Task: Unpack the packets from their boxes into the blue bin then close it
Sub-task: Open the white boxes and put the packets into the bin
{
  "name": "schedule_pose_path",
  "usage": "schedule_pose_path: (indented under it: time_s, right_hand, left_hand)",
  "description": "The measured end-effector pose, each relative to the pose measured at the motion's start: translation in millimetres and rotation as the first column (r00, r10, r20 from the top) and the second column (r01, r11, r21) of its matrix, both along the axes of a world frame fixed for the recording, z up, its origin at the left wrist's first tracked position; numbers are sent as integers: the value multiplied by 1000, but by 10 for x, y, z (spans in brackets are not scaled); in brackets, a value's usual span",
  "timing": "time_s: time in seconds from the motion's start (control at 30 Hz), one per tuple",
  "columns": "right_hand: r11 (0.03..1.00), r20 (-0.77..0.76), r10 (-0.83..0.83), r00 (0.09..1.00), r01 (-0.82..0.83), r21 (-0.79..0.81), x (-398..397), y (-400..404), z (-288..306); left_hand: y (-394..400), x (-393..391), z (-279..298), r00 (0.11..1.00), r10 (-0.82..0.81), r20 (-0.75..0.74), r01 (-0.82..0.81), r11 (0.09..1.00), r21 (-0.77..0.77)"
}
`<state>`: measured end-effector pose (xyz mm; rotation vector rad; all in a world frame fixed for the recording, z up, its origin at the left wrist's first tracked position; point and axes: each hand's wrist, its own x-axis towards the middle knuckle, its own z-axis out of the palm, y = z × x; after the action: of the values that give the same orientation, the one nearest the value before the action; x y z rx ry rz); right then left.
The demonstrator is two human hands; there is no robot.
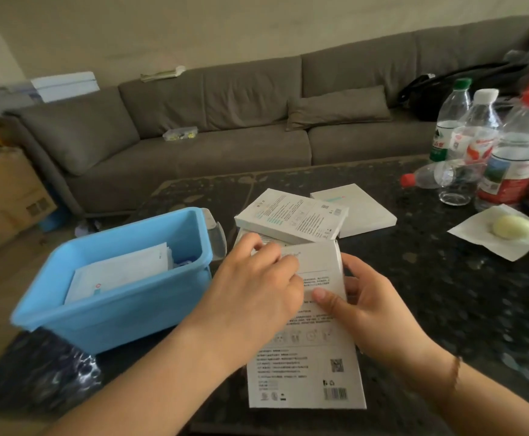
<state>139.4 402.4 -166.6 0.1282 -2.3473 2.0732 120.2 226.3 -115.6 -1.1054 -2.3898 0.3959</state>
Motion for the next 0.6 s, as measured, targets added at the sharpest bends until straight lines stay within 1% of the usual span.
schedule_pose_path:
  time_s: [0.4, 0.5, 0.6]
  right_hand:
    - [998, -33, -22, 999, 24, 53, 27, 12, 0]
    - [998, -21, -24, 999, 25, 51, 28, 6, 4]
    - [998, -3, -30, 1000, 30, 47, 30, 8, 10]
  left_hand:
    - [168, 85, 29, 991, 104, -82, -111, 989, -96]
    - [139, 42, 38, 990, 125, -67, -131, 988, -82]
    - [103, -30, 63, 990, 136, -31, -135, 991, 23]
